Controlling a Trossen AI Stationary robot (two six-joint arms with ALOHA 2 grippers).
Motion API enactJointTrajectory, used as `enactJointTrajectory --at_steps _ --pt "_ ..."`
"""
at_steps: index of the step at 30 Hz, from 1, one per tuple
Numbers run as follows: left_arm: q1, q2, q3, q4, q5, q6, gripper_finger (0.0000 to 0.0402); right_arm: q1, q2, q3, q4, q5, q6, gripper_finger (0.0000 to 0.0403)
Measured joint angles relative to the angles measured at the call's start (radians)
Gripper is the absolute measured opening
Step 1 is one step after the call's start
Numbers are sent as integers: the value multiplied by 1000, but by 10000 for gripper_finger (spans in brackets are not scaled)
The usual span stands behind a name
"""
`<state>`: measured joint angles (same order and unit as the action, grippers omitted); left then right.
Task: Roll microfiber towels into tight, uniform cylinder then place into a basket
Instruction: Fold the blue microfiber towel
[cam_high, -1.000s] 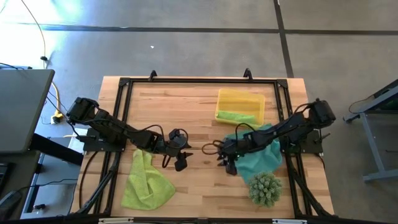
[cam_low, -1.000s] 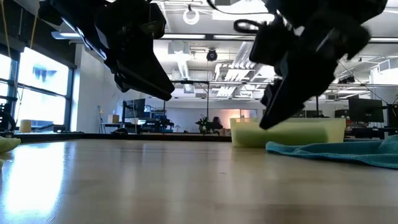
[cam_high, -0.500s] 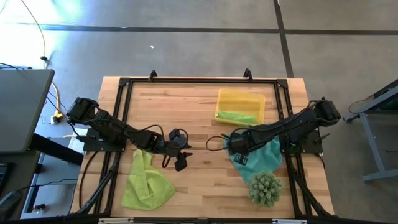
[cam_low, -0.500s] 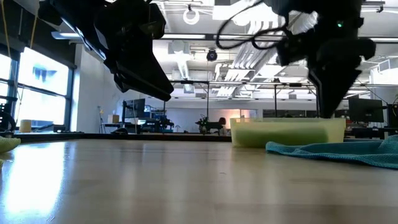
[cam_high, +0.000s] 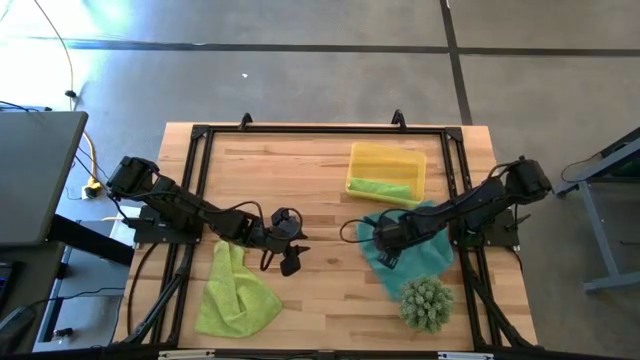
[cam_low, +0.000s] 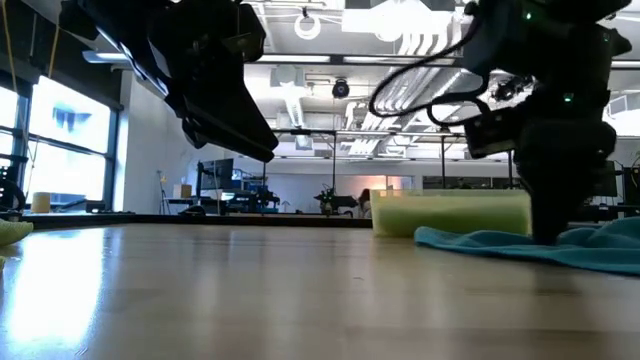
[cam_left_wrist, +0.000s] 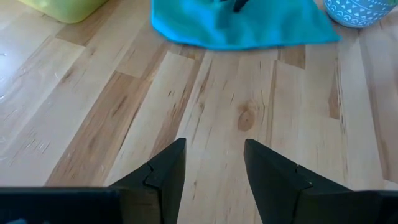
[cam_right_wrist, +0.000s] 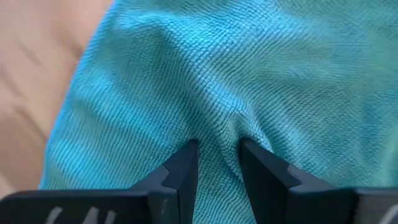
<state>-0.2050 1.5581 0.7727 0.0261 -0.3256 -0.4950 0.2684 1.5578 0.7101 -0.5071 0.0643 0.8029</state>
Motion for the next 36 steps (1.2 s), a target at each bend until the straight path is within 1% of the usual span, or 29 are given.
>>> enactJointTrajectory --at_steps 5,10,12,13,15,18,20,22,25,28,30,33,36 --pt "0 0 0 0 0 0 152 0 3 -34 182 18 -88 110" --pt "0 0 0 0 0 0 152 0 10 -42 389 47 -262 110" --pt "0 0 0 0 0 0 152 0 7 -38 464 42 -335 110" --pt "0 0 0 0 0 0 152 0 4 -32 468 25 -354 110" --pt "0 0 0 -1 0 0 152 0 2 -3 423 -12 -363 110" --pt "0 0 0 -1 0 0 152 1 -14 67 242 -9 -342 109" --pt "0 0 0 -1 0 0 152 6 -16 112 68 22 -307 107" --pt "0 0 0 -1 0 0 152 12 -15 138 -67 38 -276 103" --pt "0 0 0 0 0 -2 152 24 -14 135 -151 16 -226 96" --pt "0 0 0 0 0 0 152 37 -14 101 -134 -36 -202 92" --pt "0 0 0 0 0 -1 152 43 -14 81 -94 -39 -189 91" --pt "0 0 0 0 0 0 152 47 -14 42 30 -36 -185 91" --pt "0 0 0 0 0 0 152 47 7 8 189 -32 -236 91"
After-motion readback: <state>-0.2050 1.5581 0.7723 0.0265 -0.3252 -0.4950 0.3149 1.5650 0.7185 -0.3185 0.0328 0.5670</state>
